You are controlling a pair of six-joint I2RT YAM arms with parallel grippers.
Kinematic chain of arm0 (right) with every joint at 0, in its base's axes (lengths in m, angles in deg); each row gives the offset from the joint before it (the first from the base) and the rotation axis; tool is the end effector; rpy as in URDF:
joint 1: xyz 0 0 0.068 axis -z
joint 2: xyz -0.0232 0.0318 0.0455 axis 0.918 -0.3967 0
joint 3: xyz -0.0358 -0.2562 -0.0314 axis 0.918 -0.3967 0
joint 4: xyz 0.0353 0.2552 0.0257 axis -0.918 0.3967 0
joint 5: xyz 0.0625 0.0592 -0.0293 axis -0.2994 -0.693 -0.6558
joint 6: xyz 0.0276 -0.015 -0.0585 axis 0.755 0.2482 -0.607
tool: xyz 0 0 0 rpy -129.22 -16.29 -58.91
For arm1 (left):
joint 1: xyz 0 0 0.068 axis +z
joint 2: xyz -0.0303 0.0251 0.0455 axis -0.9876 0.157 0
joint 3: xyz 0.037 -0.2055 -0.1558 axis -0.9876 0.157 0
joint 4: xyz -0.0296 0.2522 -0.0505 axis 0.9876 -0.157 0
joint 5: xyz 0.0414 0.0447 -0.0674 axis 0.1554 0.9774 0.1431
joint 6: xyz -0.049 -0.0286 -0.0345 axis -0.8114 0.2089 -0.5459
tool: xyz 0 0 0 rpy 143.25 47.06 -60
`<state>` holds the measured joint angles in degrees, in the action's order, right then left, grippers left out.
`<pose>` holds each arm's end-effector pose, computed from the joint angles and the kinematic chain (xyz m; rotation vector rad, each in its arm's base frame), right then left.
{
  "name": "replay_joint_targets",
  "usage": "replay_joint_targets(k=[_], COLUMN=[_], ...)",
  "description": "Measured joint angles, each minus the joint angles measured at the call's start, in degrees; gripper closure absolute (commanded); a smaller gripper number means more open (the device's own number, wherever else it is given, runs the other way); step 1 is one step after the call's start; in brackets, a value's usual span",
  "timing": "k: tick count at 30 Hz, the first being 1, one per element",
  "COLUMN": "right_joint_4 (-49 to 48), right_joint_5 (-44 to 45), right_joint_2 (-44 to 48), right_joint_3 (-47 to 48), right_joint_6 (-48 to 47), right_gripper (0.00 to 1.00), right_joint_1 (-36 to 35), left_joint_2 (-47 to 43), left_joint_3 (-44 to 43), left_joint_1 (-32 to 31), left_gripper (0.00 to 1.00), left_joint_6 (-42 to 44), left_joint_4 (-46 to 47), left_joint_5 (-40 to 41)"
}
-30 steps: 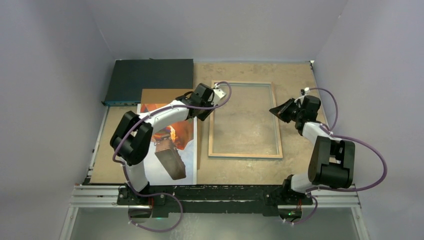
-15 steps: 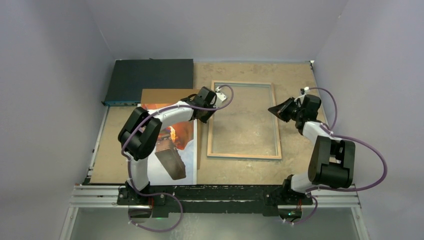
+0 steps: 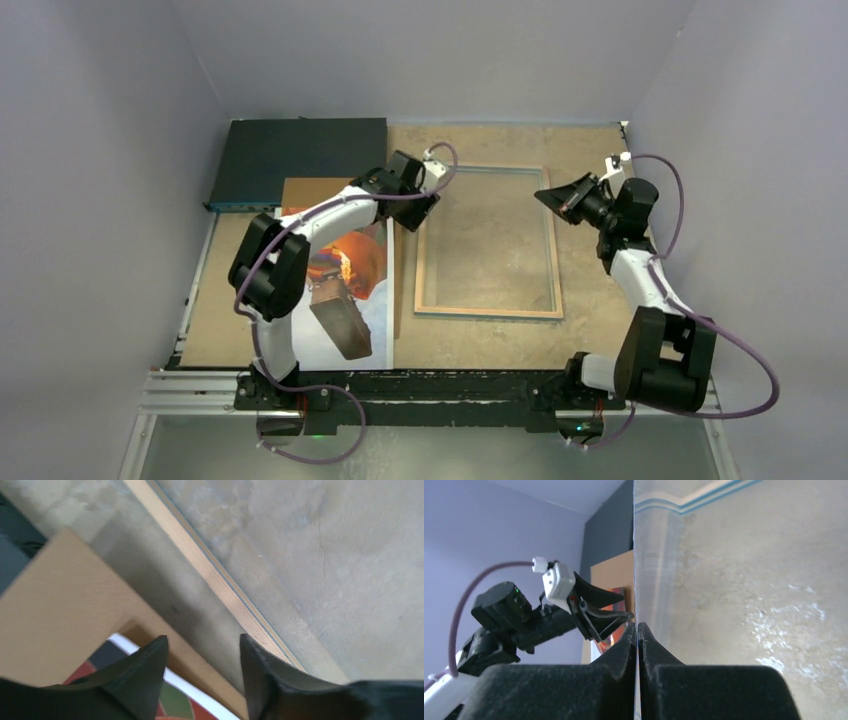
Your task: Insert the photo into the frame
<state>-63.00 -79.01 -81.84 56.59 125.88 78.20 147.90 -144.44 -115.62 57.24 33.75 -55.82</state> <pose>0.3007 -0.0252 0.2512 0.4136 1.8089 1.1228 0.3492 -0.2405 0.1860 0.8600 2.3259 -0.1982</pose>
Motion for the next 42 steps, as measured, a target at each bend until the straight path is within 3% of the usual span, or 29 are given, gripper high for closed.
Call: replay_joint_targets(k=[4,12,17,21,27,34,42], right_joint_4=[-2.3,-6.7,-4.7,-2.0,0.4,1.1,2.4], right_joint_5=[-1.6,-1.9,6.4,15.3,26.1,33.0,34.1], right_joint_2=[3.0,4.1,6.1,7.0,3.5,-0.7,-1.3], right_joint_3=[1.0,4.7,7.8,10.7,18.1,20.8,20.9], right_joint_6=[1.0,6.4,9.2,11.8,15.9,22.5,27.1], right_gripper=[1.0,1.0,1.0,1.0,1.0,1.0,1.0], right_joint_1=[-0.4,-5.8,-11.9,-17.1,-21.0,-23.8,-24.0], left_joint_2=[-2.8,-9.4,-16.5,-26.0,-33.7,-44.9,-49.3], left_joint_3=[-5.0,-14.9,-12.1,-4.5,-2.8,13.2,30.6], left_joint_1=[2.0,2.5,1.7,-3.9,-15.1,-28.5,-31.1], left_gripper=[0.28,0.26,0.17,0.15,0.15,0.15,0.19], left_joint_6=[-0.6,1.6,6.9,14.3,23.0,32.6,48.9], left_joint_4=[-3.8,-11.8,-12.7,-14.1,-18.1,-8.0,17.8], left_joint_5=[-0.8,-1.2,-2.0,-1.0,2.6,17.1,31.5])
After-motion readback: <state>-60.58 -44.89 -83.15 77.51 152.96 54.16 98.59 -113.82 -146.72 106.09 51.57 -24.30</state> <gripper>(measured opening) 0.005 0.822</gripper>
